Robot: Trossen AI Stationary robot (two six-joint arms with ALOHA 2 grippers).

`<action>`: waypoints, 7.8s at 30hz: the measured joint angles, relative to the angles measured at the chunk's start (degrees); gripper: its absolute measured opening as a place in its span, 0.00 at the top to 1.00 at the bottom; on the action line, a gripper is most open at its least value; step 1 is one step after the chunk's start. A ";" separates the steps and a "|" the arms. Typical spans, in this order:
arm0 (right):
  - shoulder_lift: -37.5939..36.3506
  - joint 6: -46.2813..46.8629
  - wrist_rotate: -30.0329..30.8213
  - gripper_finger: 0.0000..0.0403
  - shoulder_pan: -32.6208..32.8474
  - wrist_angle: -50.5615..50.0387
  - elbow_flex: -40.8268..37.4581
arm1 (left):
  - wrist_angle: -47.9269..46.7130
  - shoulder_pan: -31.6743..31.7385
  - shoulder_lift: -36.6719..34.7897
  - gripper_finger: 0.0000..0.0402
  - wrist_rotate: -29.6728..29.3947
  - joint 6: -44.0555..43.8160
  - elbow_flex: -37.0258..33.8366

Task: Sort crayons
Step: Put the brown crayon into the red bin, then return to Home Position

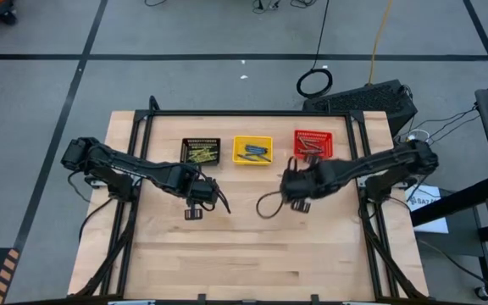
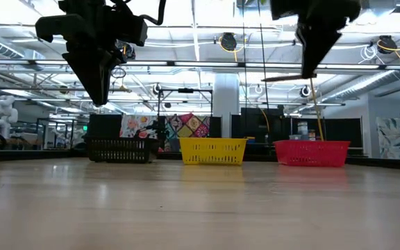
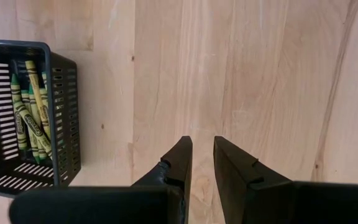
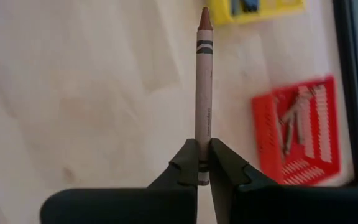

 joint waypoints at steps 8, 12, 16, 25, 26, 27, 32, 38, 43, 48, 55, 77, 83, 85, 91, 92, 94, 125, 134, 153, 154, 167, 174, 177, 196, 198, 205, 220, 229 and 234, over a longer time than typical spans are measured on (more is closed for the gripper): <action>-10.13 -2.29 -0.04 1.00 -7.93 5.58 -11.82 | 0.02 -0.01 0.00 0.85 0.00 0.15 0.00; -14.37 -4.01 -0.25 1.00 -11.64 9.44 -16.72 | 0.28 -0.01 0.00 0.85 -0.02 0.56 0.00; -16.93 -5.14 -0.15 1.00 -15.30 11.31 -20.45 | 0.65 -0.01 0.00 0.85 -0.04 1.57 0.00; -17.65 -12.13 -0.26 1.00 -24.18 17.17 -24.87 | 0.62 -0.01 0.00 0.85 -0.10 1.53 0.00; -17.65 -12.75 -0.28 1.00 -25.35 18.21 -25.11 | 0.61 -0.01 0.00 0.85 -0.11 1.53 0.00; -17.65 -13.36 -0.29 1.00 -26.60 19.07 -25.29 | 0.62 -0.01 0.00 0.85 -0.11 1.53 0.00; -17.65 -16.97 -4.76 1.00 -32.74 22.27 -25.87 | 0.63 -0.01 0.00 0.85 -0.15 1.64 0.00; -17.63 -18.49 -6.35 1.00 -38.63 22.56 -25.97 | 0.68 -0.01 0.00 0.85 -0.17 1.86 0.00; -17.36 -19.79 -10.35 1.00 -42.07 22.85 -25.97 | 0.70 -0.01 0.00 0.85 -0.17 1.86 0.00; -15.13 -20.15 -10.73 1.00 -44.15 23.41 -25.99 | 0.72 -0.01 0.00 0.85 -0.20 1.81 0.00; -9.62 -21.08 -10.74 1.00 -44.82 24.76 -25.99 | 0.74 -0.01 0.00 0.85 -0.20 1.86 0.00; -5.34 -19.51 -10.46 0.79 -44.73 25.94 -26.01 | 1.20 -0.01 0.00 0.85 -0.22 1.92 0.00; -5.56 -16.80 -10.80 0.77 -43.79 25.94 -26.01 | 1.51 -0.01 0.00 0.85 -0.23 1.92 0.00; -5.97 -16.74 -11.01 0.77 -43.13 26.15 -26.01 | 2.22 -0.01 0.00 0.85 -0.52 2.51 0.00; -9.57 -16.43 -20.69 0.77 -41.25 26.64 -26.01 | 3.99 -0.69 -1.58 0.85 -0.81 2.91 -0.04; -10.52 -16.44 -22.04 0.77 -40.85 26.64 -26.01 | 4.39 -1.00 -2.11 0.85 -0.99 2.93 -0.04; -12.97 -15.94 -23.92 0.77 -39.96 26.67 -26.01 | 5.25 -1.77 -3.51 0.85 -1.69 2.77 -0.04; -53.67 -9.44 -24.33 0.77 -26.28 25.57 -26.84 | 19.97 -22.86 -42.31 0.85 -28.78 -5.49 -12.55; -56.91 -8.79 -24.33 0.77 -23.73 28.67 -31.40 | 44.53 -27.65 -54.00 0.85 -28.79 -3.46 -36.62; -57.17 -5.51 -24.33 0.77 -22.70 32.06 -33.97 | 83.90 -35.11 -60.05 0.85 -10.55 8.17 -62.22; -57.17 -4.47 -24.33 0.77 -22.70 32.06 -33.97 | 84.40 -35.36 -60.31 0.85 -10.54 7.54 -63.00; -57.55 8.16 -25.68 0.77 -22.70 19.71 -33.99 | 88.64 -37.49 -62.16 0.85 -10.71 12.06 -65.53; -58.66 -6.85 -25.74 0.77 -20.62 30.54 -34.26 | 86.58 -38.29 -65.48 0.85 -10.82 10.47 -65.56; -60.14 -14.73 -29.79 0.77 -19.29 42.19 -36.16 | 86.20 -38.64 -65.97 0.85 -10.85 10.49 -65.57; -81.05 -17.82 -33.26 0.77 -14.68 75.14 -71.55 | 86.01 -38.76 -65.92 0.85 -10.86 10.20 -65.61; -83.05 -18.05 -33.24 0.77 -14.61 77.92 -74.68 | 86.03 -38.76 -65.92 0.85 -10.86 8.33 -65.61; -86.55 -18.59 -32.94 0.77 -14.61 79.64 -78.78 | 86.00 -38.76 -65.92 0.85 -10.88 5.86 -65.62; -85.94 -21.60 -32.72 0.77 -14.61 76.98 -79.67 | 77.52 -38.76 -65.88 0.85 -10.91 4.44 -65.66; -85.06 -20.88 -32.74 0.77 -14.61 76.94 -79.72 | 74.80 -38.76 -65.81 0.85 -10.91 4.33 -65.68; -85.03 -21.00 -32.76 0.77 -14.61 76.91 -79.74 | 74.91 -38.76 -65.81 0.85 -10.91 4.37 -65.68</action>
